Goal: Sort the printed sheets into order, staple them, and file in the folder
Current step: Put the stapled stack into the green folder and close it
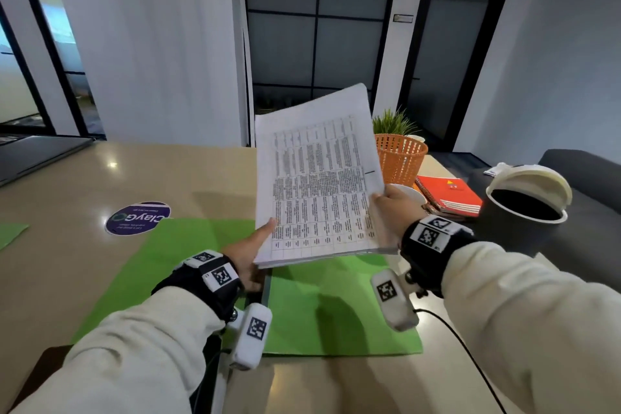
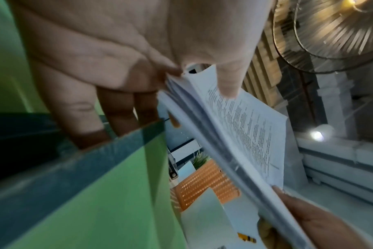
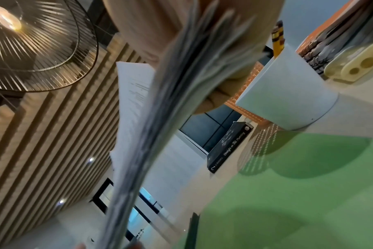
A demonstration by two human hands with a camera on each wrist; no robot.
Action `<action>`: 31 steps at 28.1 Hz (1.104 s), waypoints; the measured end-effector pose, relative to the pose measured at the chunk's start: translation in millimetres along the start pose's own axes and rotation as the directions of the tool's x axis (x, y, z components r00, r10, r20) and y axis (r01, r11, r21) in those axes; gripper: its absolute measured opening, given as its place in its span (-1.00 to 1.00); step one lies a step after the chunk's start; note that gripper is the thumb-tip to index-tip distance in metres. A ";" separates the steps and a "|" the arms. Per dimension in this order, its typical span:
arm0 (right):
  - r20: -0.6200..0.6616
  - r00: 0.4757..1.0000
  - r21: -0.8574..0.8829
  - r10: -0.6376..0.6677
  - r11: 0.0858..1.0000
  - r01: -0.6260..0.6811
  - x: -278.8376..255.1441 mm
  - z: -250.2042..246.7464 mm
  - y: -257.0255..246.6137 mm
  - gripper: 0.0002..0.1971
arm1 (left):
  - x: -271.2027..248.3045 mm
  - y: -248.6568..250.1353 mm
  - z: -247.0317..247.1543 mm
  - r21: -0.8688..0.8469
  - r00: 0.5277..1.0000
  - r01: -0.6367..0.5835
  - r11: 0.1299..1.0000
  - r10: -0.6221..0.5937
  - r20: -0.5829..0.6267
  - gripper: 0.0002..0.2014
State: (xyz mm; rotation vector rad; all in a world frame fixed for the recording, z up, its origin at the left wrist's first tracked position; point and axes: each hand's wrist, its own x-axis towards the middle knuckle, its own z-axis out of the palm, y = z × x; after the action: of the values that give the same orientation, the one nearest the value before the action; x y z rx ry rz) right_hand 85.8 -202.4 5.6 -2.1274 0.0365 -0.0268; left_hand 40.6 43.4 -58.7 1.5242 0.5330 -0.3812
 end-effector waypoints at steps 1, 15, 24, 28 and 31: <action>0.014 1.000 0.014 -0.005 1.000 0.005 0.8 4.0 -1.3 -0.79 | -0.1 0.9 -2.4 -0.016 1.000 -0.009 1.000 0.009 -0.022 -0.18; 0.460 0.844 -0.676 0.275 0.725 0.132 -11.5 21.9 64.4 -0.46 | 0.8 -10.1 -0.9 -0.177 0.970 -0.083 0.981 0.039 -0.238 -0.37; 0.470 0.844 -0.723 0.257 0.661 0.201 -5.1 33.5 69.2 -0.56 | 6.4 -0.7 -21.0 -0.210 0.959 -0.071 0.975 0.009 -0.283 -0.35; 0.490 0.844 -0.679 0.220 0.704 0.211 -6.6 28.4 71.7 -0.59 | 15.1 7.8 -49.8 -0.071 0.938 -0.042 0.997 0.015 -0.346 -0.37; 0.497 0.842 -0.658 0.210 0.724 0.207 -6.7 28.0 73.0 -0.58 | 16.1 0.4 -54.9 0.077 0.949 0.026 0.997 0.000 -0.314 -0.37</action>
State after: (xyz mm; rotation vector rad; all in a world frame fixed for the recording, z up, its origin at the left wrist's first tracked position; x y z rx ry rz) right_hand 78.9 -216.9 -71.2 -2.8132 -0.3479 0.7115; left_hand 49.3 99.5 -65.5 1.6716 0.7851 -0.1703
